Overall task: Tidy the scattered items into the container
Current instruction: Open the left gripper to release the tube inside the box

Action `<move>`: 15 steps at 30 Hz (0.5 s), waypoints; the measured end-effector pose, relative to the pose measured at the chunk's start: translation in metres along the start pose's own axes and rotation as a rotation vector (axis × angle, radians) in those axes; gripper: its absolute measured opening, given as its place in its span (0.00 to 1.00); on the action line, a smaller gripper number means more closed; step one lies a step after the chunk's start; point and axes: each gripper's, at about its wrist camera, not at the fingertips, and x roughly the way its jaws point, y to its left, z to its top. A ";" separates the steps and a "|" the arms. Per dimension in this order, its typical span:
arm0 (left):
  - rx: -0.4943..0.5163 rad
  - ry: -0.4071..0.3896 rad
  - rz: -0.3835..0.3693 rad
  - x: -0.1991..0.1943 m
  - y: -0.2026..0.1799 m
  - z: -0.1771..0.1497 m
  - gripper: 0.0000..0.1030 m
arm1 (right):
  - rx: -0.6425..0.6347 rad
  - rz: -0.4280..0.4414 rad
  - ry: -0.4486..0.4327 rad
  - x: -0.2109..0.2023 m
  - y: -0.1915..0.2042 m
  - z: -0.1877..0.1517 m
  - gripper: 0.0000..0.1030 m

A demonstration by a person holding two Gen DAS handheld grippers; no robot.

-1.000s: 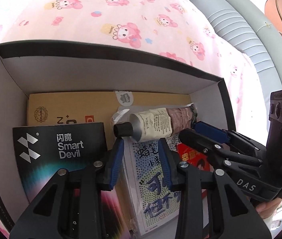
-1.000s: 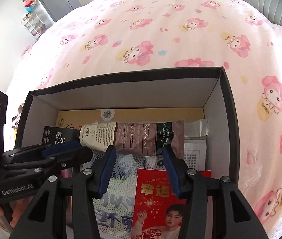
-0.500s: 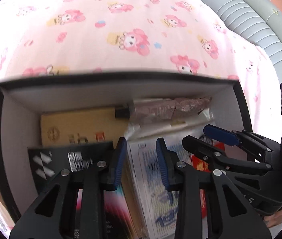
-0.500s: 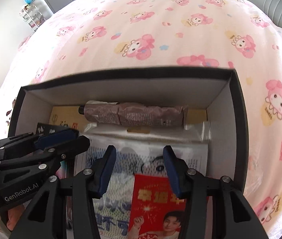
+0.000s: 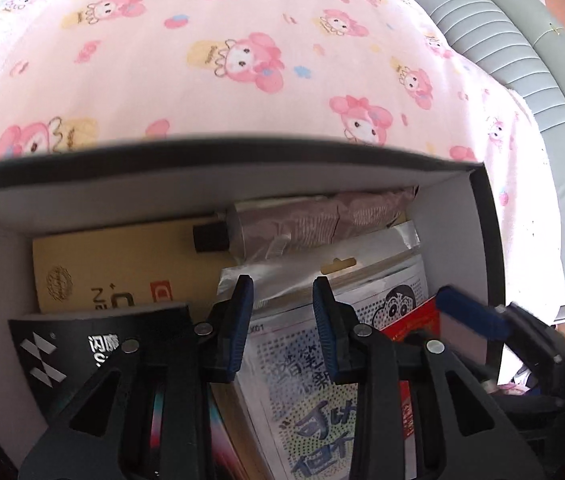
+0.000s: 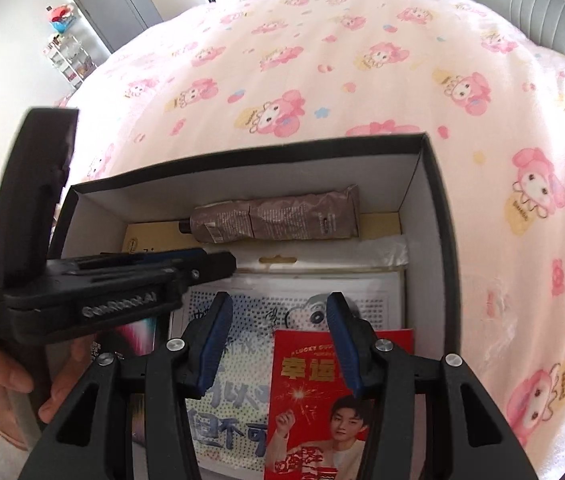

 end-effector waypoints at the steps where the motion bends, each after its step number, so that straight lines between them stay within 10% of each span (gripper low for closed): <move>1: 0.003 -0.004 -0.011 -0.002 0.003 0.002 0.29 | -0.004 -0.012 -0.023 -0.003 0.001 0.001 0.44; 9: -0.022 -0.010 -0.057 -0.010 0.009 -0.002 0.29 | 0.075 -0.091 -0.228 -0.041 -0.022 0.012 0.44; 15: -0.042 -0.192 -0.011 -0.054 0.021 -0.015 0.29 | 0.050 -0.128 -0.219 -0.038 -0.019 0.010 0.44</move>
